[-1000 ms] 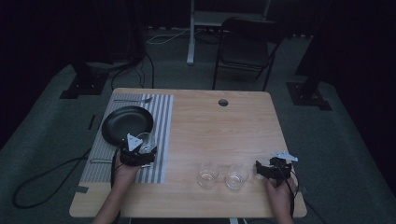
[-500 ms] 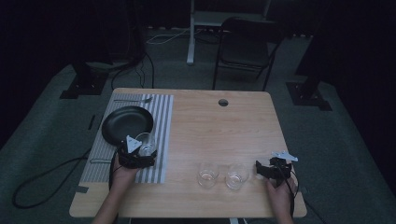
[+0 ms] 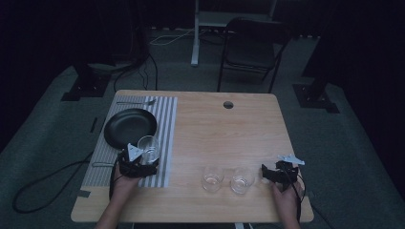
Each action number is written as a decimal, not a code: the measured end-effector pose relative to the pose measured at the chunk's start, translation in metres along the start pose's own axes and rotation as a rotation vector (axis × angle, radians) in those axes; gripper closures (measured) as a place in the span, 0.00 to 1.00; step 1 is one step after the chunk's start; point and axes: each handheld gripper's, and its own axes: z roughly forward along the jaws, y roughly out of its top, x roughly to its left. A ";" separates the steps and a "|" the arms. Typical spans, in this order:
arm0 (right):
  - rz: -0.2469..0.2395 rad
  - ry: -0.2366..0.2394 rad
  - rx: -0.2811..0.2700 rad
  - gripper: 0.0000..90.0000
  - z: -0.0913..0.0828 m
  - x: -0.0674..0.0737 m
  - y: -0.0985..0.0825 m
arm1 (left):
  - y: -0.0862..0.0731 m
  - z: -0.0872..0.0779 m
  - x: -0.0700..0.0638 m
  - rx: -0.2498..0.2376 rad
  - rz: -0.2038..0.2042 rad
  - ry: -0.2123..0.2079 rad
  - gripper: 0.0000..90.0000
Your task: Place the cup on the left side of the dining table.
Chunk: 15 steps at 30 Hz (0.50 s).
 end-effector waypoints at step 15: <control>0.001 0.000 0.000 0.13 0.000 0.000 0.000 | -0.019 -0.019 0.006 0.017 -0.053 0.043 0.01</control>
